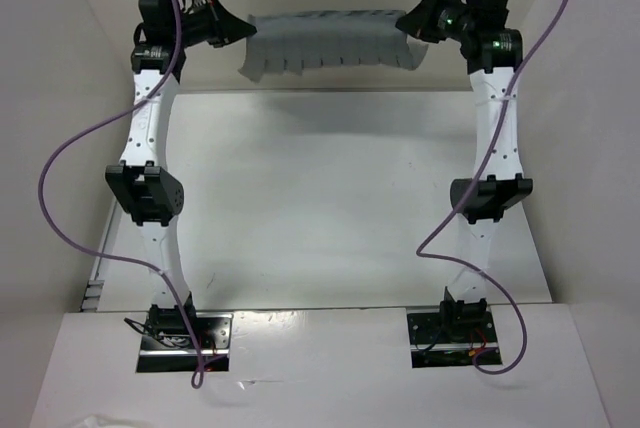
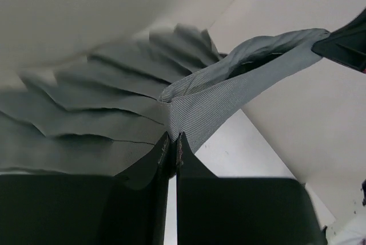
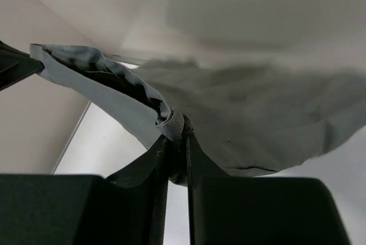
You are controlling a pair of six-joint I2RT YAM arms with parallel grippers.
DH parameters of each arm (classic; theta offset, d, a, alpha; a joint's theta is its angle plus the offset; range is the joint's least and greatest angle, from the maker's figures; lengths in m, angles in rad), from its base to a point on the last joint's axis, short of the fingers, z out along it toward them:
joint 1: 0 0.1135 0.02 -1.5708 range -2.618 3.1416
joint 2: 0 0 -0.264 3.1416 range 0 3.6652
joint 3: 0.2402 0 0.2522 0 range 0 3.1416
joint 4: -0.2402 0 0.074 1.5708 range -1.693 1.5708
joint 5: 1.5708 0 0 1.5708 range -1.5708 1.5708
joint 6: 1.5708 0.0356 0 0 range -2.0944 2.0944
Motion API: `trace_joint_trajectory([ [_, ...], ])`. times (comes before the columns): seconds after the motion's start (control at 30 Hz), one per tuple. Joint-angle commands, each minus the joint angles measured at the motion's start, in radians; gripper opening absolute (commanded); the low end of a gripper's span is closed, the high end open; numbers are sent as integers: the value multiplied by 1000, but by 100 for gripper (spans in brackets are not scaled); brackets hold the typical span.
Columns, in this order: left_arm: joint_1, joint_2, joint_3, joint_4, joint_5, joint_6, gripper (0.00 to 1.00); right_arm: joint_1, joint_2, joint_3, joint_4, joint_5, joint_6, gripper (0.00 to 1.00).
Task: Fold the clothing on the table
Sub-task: Fold the skirt
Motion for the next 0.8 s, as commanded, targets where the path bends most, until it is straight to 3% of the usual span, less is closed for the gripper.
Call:
trace_joint_trajectory([
  [0.0, 38, -77, -26, -117, 3, 54, 0, -58, -33, -84, -122, 29, -33, 0],
  [0.03, 38, -108, -81, -103, -7, 65, 0, -49, -58, -138, -132, 29, -45, 0],
  [0.07, 29, -146, -264, -70, -7, 65, 0, -49, -87, -205, -120, 29, -45, 0],
  [0.13, 29, -278, -516, 102, -18, 28, 1, -17, -203, -472, -35, 59, -45, 0],
  [0.17, 20, -318, -642, 159, -18, 7, 1, -8, -251, -710, 10, 68, -27, 0],
  [0.2, 19, -381, -871, 229, -18, -18, 1, -8, -300, -829, 53, 69, -16, 0],
  [0.37, -16, -513, -1412, 274, -26, -27, 1, 67, -570, -1488, 98, 56, 48, 0],
  [0.47, -37, -651, -1630, 201, -9, -27, 1, 152, -708, -1703, 52, 20, 149, 0],
  [0.6, -48, -789, -1682, 48, -18, -16, 1, 228, -800, -1795, -100, 4, 209, 0],
  [0.77, -48, -923, -1570, -187, -38, 36, 1, 247, -892, -1737, -237, -4, 243, 0],
])
